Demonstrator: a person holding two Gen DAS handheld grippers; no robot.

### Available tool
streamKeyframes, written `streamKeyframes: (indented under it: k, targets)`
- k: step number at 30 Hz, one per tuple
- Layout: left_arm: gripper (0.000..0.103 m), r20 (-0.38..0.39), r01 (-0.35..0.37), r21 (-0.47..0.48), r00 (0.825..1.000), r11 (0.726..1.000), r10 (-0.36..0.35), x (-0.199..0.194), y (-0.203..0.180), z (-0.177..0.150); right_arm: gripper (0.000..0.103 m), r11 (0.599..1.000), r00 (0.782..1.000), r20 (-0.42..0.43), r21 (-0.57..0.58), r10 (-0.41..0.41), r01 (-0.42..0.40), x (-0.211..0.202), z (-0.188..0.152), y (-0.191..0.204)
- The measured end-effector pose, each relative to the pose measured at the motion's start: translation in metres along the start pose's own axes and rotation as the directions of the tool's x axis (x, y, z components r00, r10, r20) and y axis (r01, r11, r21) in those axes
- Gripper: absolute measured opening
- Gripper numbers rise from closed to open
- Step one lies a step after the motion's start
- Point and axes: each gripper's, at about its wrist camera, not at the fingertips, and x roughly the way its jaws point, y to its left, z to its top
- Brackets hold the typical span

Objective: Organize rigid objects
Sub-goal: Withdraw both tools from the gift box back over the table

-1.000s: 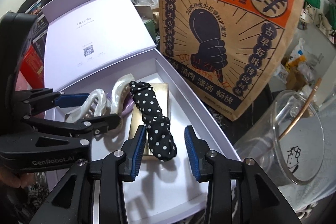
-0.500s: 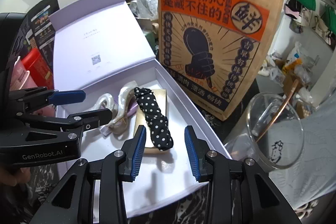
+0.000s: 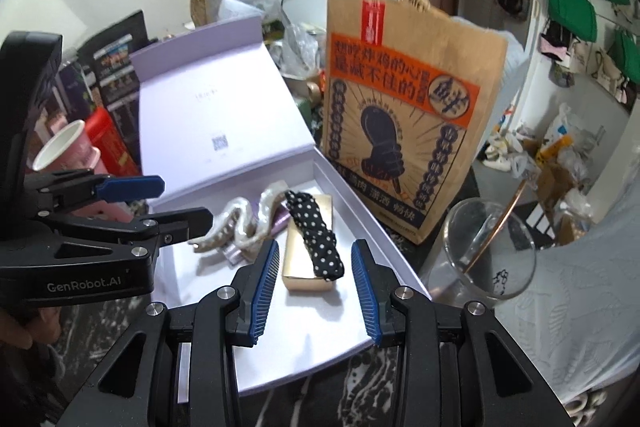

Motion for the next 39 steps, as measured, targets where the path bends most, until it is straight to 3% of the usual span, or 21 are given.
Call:
streamKeyframes:
  k: [3, 9, 11, 21, 24, 36, 39]
  targets:
    - [0.064, 0.022, -0.01, -0.002, 1.0, 1.0, 0.01, -0.017, 0.0, -0.004, 0.037, 1.0, 1.0, 0.025, -0.016, -0.002, 0.002, -0.014, 0.001, 0.005]
    - [0.065, 0.058, -0.023, 0.007, 0.998, 1.0, 0.022, -0.042, 0.0, -0.011, 0.047, 0.999, 0.998, 0.064, -0.028, 0.018, -0.016, -0.036, -0.001, 0.016]
    - [0.082, 0.067, -0.03, 0.004, 0.997, 1.0, 0.029, -0.049, 0.001, -0.014, 0.052, 0.999, 0.997, 0.07, -0.026, 0.024, -0.022, -0.041, -0.003, 0.019]
    - [0.086, 0.117, -0.059, -0.022, 0.991, 0.998, 0.061, -0.079, 0.006, -0.031, 0.062, 0.998, 0.994, 0.101, -0.053, 0.036, -0.031, -0.065, -0.012, 0.03]
    - [0.1, 0.129, -0.069, -0.024, 0.989, 0.997, 0.071, -0.087, 0.007, -0.034, 0.066, 0.998, 0.993, 0.113, -0.055, 0.038, -0.032, -0.074, -0.014, 0.034]
    - [0.101, 0.145, -0.115, -0.014, 0.983, 0.993, 0.116, -0.123, 0.0, -0.068, 0.069, 0.996, 0.989, 0.13, -0.069, 0.065, -0.057, -0.102, -0.037, 0.048]
    - [0.101, 0.129, -0.086, -0.035, 0.988, 0.996, 0.09, -0.127, 0.004, -0.078, 0.069, 0.995, 0.989, 0.129, -0.076, 0.067, -0.058, -0.108, -0.045, 0.052]
